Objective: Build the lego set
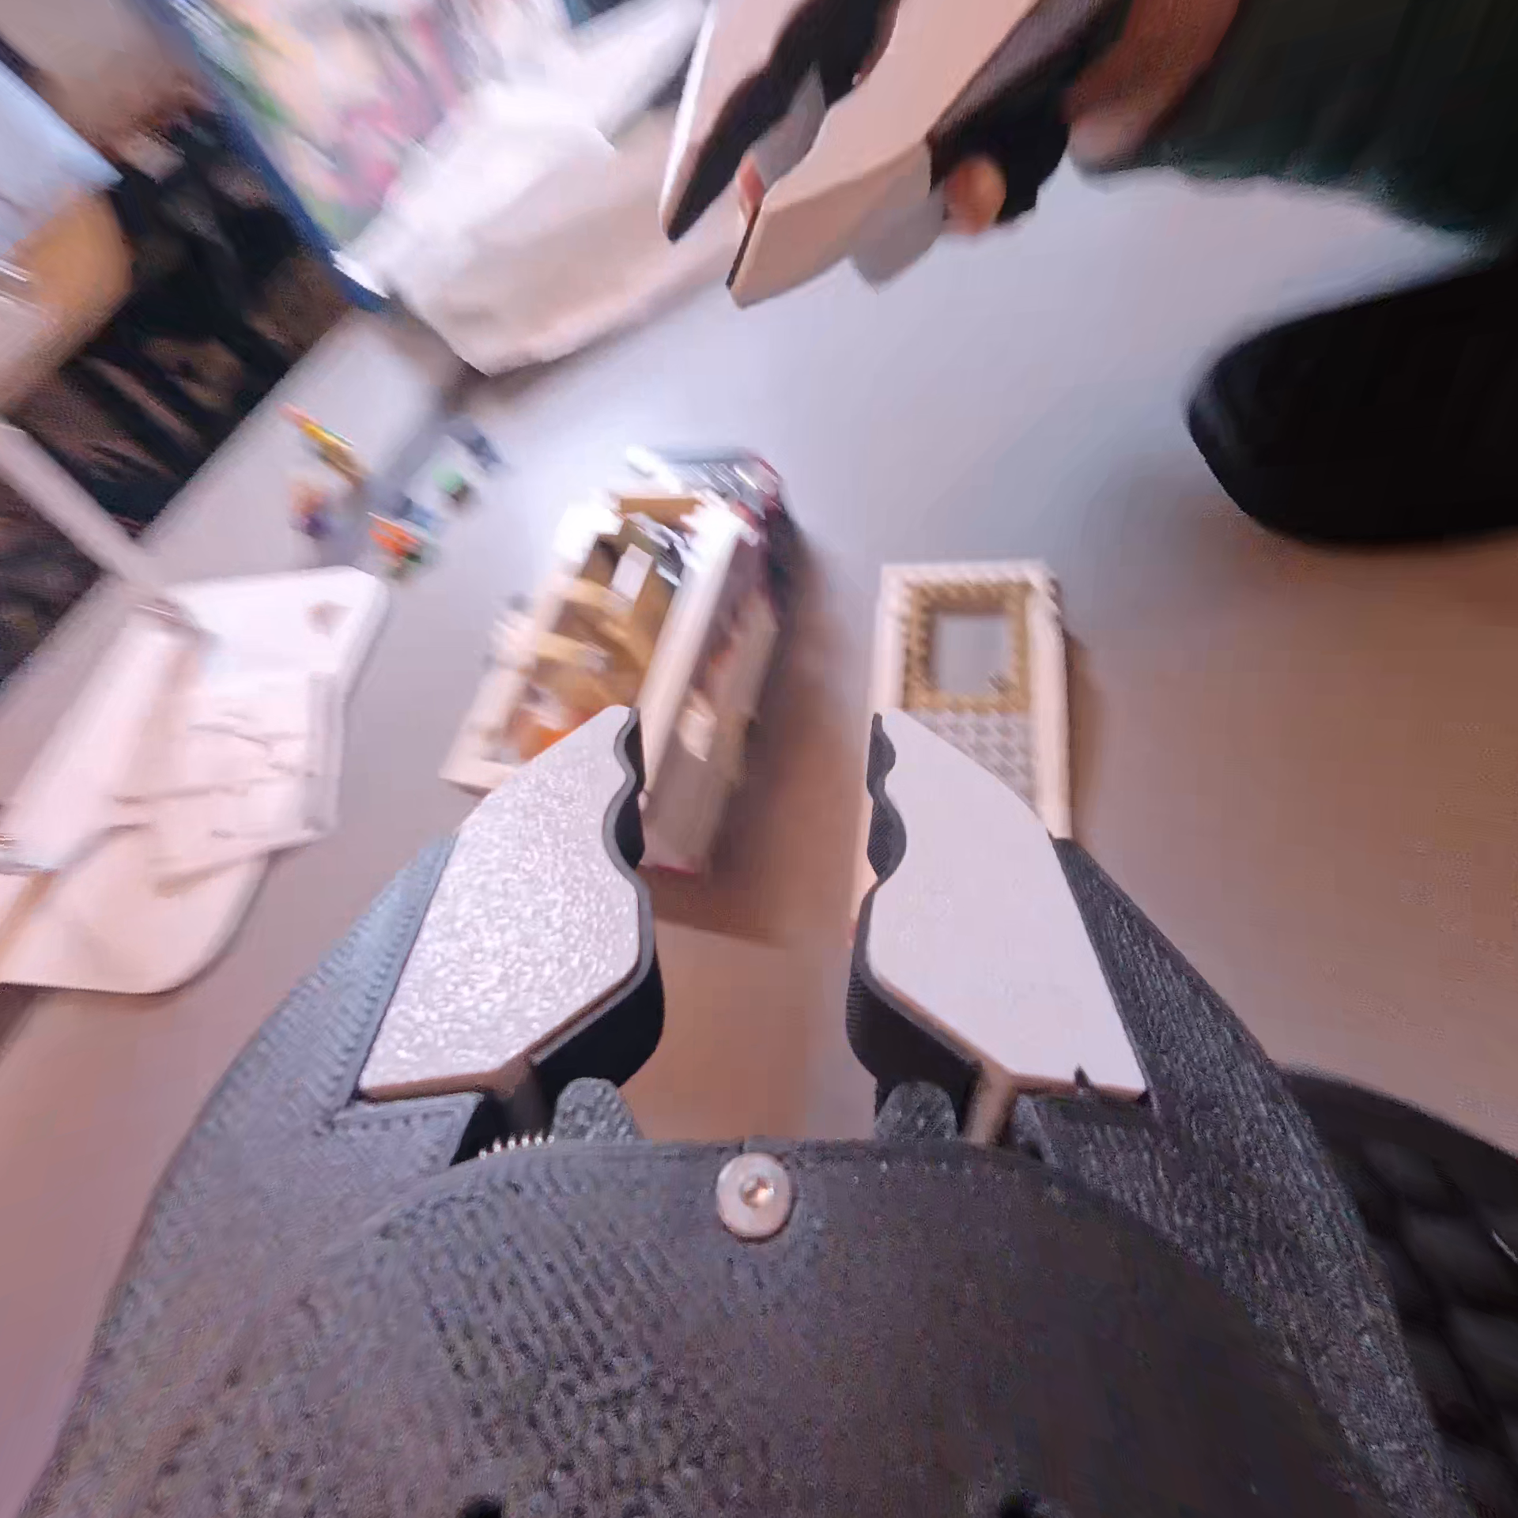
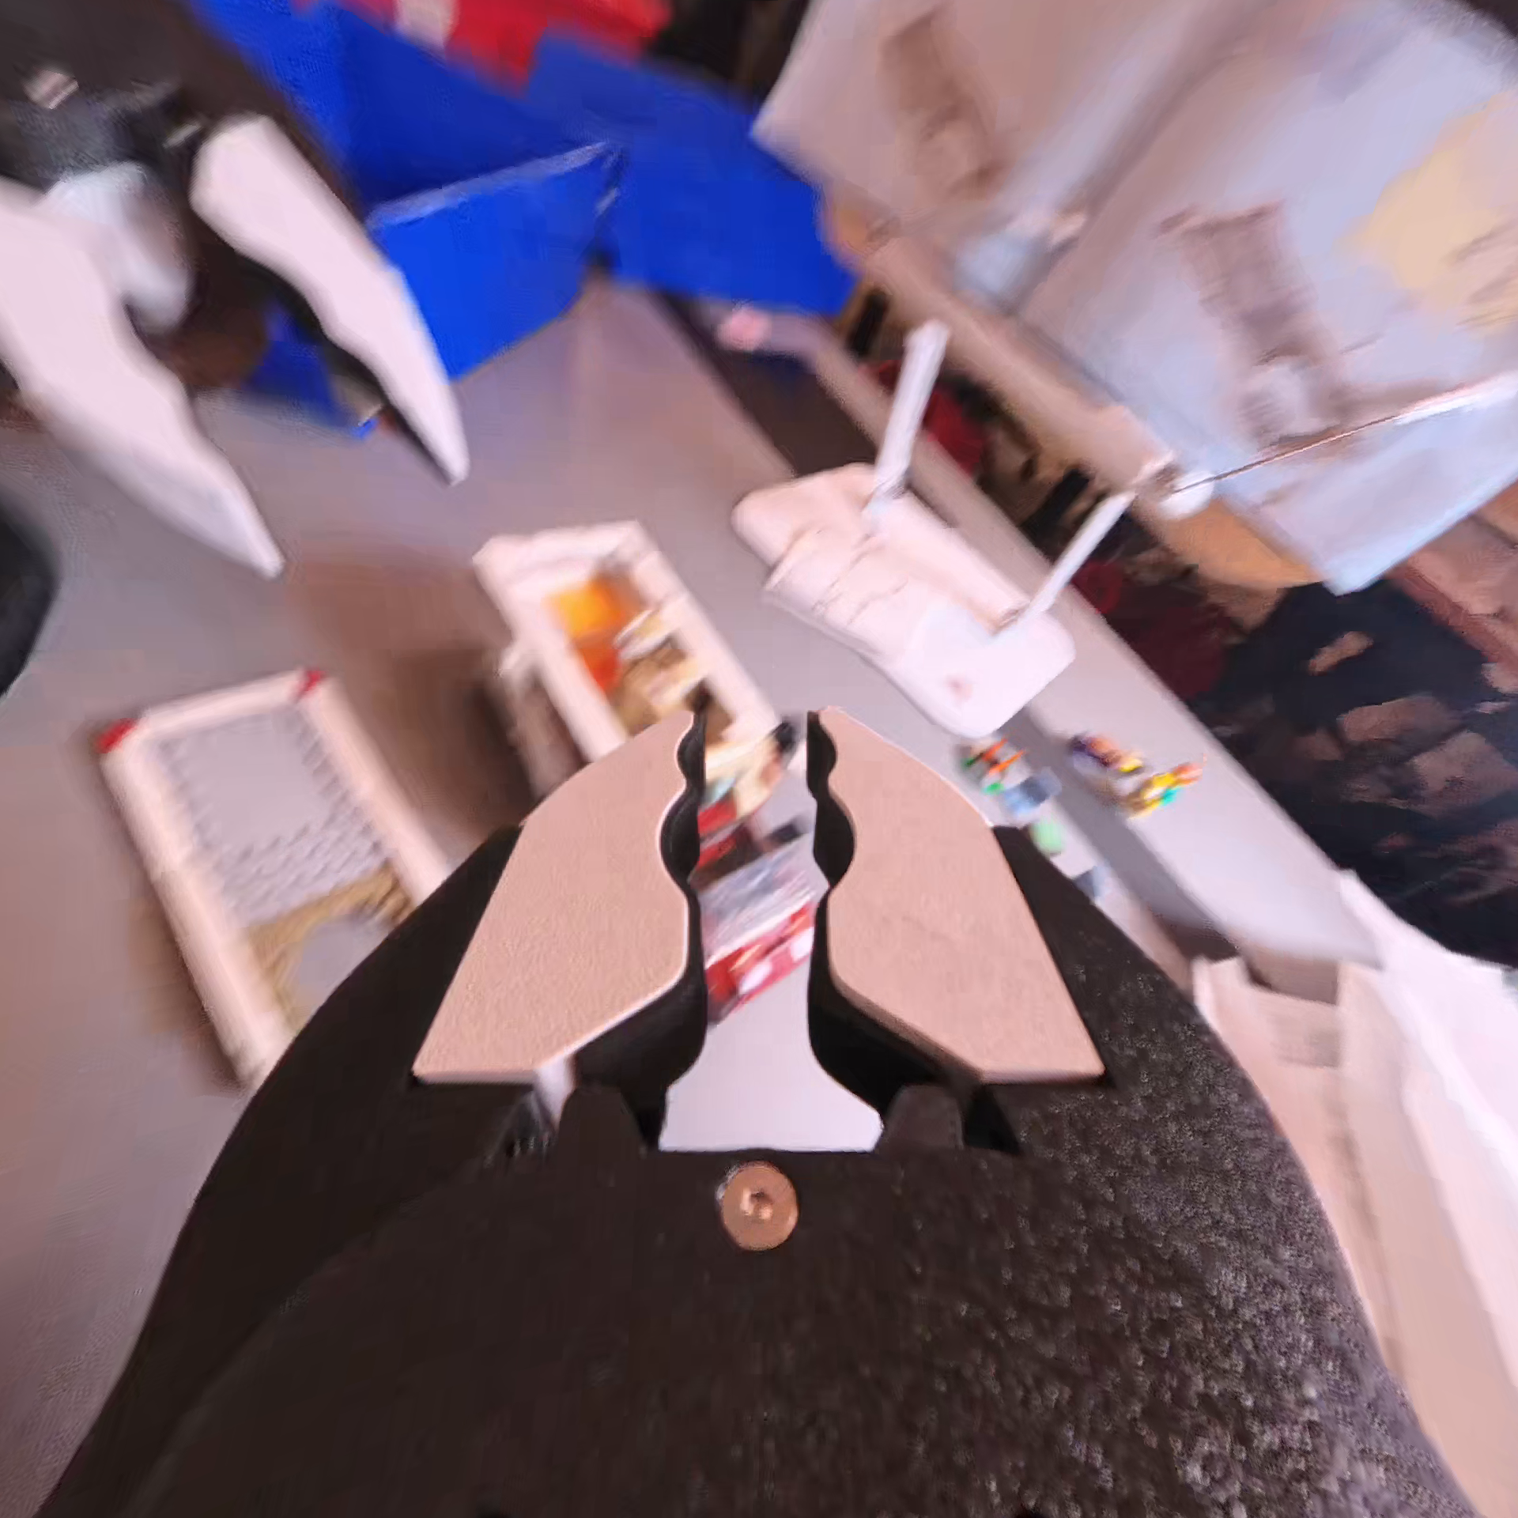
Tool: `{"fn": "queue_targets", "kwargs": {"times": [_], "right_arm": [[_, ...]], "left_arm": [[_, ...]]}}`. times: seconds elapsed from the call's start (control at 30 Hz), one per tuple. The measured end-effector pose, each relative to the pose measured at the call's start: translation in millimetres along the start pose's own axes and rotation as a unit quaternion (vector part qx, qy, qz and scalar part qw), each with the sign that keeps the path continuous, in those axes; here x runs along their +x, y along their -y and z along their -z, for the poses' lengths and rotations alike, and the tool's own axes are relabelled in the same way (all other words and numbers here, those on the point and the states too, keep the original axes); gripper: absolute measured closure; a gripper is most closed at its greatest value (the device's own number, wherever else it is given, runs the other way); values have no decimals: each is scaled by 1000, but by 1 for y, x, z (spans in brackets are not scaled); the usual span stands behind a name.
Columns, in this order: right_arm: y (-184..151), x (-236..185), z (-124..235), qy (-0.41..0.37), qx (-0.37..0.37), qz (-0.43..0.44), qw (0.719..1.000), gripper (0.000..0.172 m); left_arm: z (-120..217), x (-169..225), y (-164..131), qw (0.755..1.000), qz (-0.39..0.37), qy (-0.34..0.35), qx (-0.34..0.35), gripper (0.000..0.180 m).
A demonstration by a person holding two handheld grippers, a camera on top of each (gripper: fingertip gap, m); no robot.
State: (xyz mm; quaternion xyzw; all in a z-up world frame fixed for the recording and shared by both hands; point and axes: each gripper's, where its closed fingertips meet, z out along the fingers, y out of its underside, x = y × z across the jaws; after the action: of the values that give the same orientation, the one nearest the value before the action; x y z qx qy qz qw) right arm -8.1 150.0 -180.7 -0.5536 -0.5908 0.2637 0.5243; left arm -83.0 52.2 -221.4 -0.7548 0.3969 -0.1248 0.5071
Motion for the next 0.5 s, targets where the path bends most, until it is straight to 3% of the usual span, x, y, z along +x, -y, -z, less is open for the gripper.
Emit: {"fn": "queue_targets", "kwargs": {"times": [0.13,0.27,0.33,0.4,0.5], "right_arm": [[42,102,-50,-92,61,-113,987,144],[44,191,-108,-189,43,-155,969,131],[43,214,-128,-213,38,-172,961,132],[43,221,-138,-226,45,-165,959,157],[34,222,-134,-249,64,-180,950,157]], "left_arm": [[17,-73,52,985,-7,143,93,136],[23,-154,76,959,-6,270,81,139],[24,-189,80,948,-2,312,57,142],[23,-219,81,939,0,342,28,146],[14,-253,69,930,-14,364,-42,146]]}}
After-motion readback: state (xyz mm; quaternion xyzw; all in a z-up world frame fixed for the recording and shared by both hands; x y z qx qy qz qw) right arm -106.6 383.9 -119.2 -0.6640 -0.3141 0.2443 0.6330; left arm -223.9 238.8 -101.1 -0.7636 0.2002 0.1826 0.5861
